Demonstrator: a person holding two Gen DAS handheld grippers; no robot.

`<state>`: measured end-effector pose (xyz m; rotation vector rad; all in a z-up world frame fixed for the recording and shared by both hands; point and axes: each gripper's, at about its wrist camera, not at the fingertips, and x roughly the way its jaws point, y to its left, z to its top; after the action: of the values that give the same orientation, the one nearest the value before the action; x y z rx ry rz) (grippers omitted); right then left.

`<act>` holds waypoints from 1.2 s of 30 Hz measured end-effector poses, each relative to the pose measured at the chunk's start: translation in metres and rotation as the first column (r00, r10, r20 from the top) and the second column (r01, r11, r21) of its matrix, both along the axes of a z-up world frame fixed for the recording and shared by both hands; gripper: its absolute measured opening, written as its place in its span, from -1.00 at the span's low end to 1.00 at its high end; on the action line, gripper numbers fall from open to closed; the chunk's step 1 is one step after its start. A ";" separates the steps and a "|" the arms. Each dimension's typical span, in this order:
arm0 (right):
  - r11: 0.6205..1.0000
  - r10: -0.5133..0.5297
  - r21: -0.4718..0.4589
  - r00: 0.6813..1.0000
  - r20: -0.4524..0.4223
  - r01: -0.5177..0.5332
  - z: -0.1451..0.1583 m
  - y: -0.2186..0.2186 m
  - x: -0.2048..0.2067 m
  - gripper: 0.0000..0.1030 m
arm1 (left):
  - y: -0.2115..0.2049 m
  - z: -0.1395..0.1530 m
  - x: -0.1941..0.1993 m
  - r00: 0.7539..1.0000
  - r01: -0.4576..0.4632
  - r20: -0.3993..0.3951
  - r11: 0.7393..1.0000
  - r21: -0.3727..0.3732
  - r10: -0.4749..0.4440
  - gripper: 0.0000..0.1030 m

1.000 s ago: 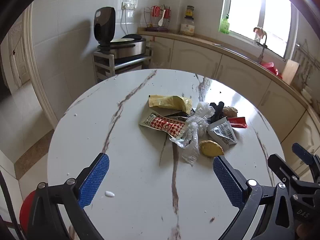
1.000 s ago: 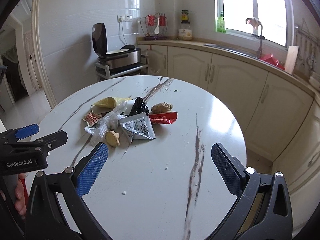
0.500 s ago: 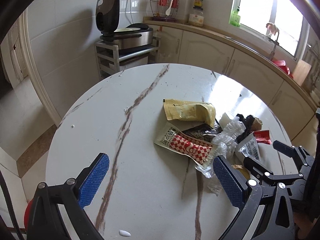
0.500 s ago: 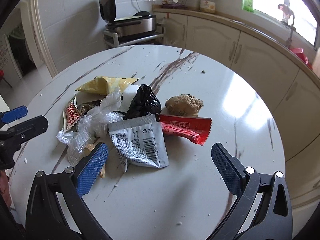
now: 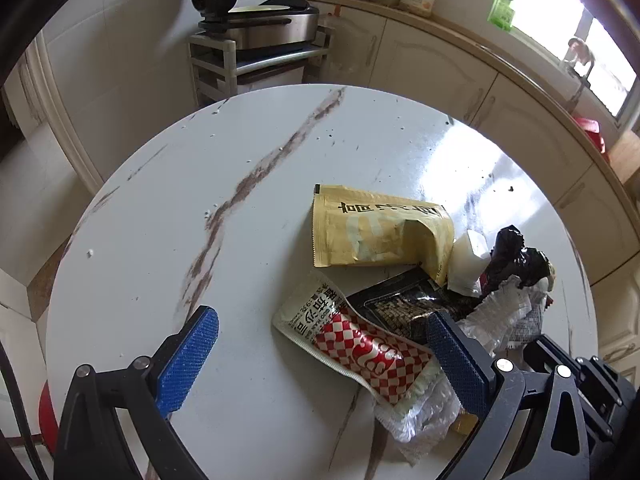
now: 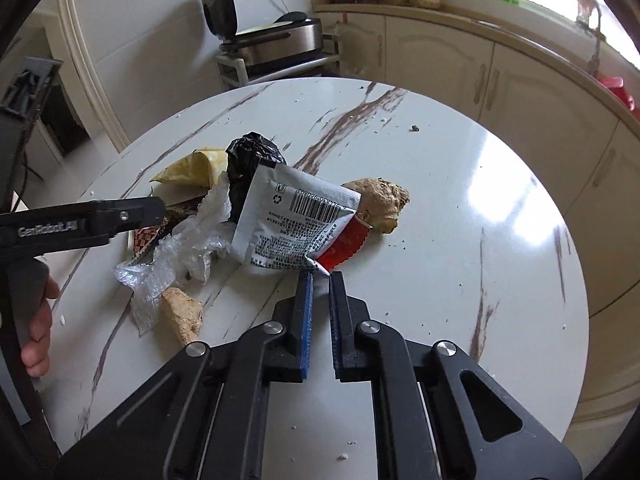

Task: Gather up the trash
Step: 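Grasp the red-checkered ketchup packet with the left tool while the right tool grasps the white barcode sachet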

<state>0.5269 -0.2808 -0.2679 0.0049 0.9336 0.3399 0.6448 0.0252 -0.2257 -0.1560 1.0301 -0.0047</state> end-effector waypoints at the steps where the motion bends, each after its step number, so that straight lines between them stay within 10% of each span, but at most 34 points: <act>1: 1.000 0.001 0.006 1.000 -0.003 -0.001 0.000 -0.001 0.000 -0.84 | -0.001 -0.003 0.005 1.000 -0.002 -0.009 1.000 0.003 0.002 0.96; 6: 0.999 -0.001 0.038 1.000 0.002 0.001 0.002 -0.008 -0.005 -0.72 | 0.002 -0.008 0.011 0.999 0.046 0.016 0.999 -0.027 -0.046 0.46; 12: 0.996 -0.017 0.092 1.000 0.017 0.015 0.007 -0.019 -0.006 -0.08 | 0.011 -0.016 -0.007 0.995 0.095 0.042 0.995 -0.019 -0.094 -0.27; 22: 0.985 -0.059 0.162 0.998 -0.001 0.058 0.009 -0.013 0.006 0.25 | 0.045 -0.015 -0.044 0.991 0.124 0.052 0.991 -0.051 -0.121 -0.38; 30: 0.994 -0.067 0.080 0.998 -0.004 0.067 0.005 0.023 0.024 0.20 | 0.066 -0.007 -0.089 0.984 0.173 0.061 0.984 -0.053 -0.170 -0.38; 35: 0.998 -0.056 0.019 0.998 0.036 0.056 0.004 0.033 0.019 -0.17 | 0.080 -0.003 -0.097 0.987 0.151 0.067 0.984 -0.094 -0.145 -0.29; 36: 0.998 -0.054 0.018 0.997 0.050 0.053 0.006 0.031 0.016 -0.54 | 0.082 -0.002 -0.098 0.987 0.153 0.071 0.983 -0.101 -0.146 -0.19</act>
<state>0.5431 -0.2501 -0.2620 0.0362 0.8788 0.2967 0.5467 0.1073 -0.2278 -0.1738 0.9763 -0.2003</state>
